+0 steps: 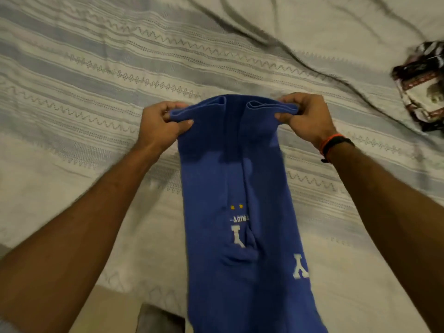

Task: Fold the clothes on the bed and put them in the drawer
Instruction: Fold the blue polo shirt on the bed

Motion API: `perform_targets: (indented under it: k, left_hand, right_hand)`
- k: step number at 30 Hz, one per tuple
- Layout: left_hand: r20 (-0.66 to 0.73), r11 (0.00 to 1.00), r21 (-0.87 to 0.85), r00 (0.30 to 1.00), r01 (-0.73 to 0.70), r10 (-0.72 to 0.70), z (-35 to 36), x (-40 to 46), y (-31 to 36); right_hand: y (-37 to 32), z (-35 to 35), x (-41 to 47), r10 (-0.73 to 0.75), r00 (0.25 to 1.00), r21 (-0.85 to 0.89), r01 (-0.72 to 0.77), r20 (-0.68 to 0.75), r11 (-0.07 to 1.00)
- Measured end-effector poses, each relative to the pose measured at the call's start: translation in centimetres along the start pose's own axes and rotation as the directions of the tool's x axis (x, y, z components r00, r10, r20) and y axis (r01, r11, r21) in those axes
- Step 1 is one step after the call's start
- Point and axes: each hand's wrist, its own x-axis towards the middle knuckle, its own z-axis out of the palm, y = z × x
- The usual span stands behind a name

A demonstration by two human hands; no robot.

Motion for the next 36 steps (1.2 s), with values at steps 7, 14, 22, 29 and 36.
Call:
perform_targets:
  k: [7, 14, 22, 29, 36]
  left_hand:
    - [0.198, 0.826, 0.508, 0.966, -0.247, 0.167, 0.5, -13.0, -2.8]
    - [0.311, 0.644, 0.706, 0.946, -0.295, 0.093, 2.1, -20.1, -8.5]
    - [0.127, 0.627, 0.678, 0.901, -0.384, 0.414, 2.4, -24.4, -11.0]
    - [0.316, 0.304, 0.877, 0.923, -0.372, 0.218, 5.4, -26.0, -12.2]
    - [0.373, 0.295, 0.833, 0.869, -0.468, 0.326, 8.1, -24.9, -12.4]
  right_hand:
    - [2.5, -1.7, -11.9, -0.157, 0.975, -0.306, 0.199, 0.156, 0.931]
    - [8.4, 0.8, -19.7, -0.223, 0.948, -0.516, 0.312, 0.228, 0.798]
    - [10.3, 0.8, -24.3, -0.391, 0.917, -0.463, 0.381, 0.079, 0.800]
    - [10.7, 3.1, -25.2, -0.254, 0.887, -0.770, 0.460, 0.384, 0.442]
    - [10.5, 6.3, -24.4, -0.385, 0.788, -0.745, 0.598, 0.481, 0.295]
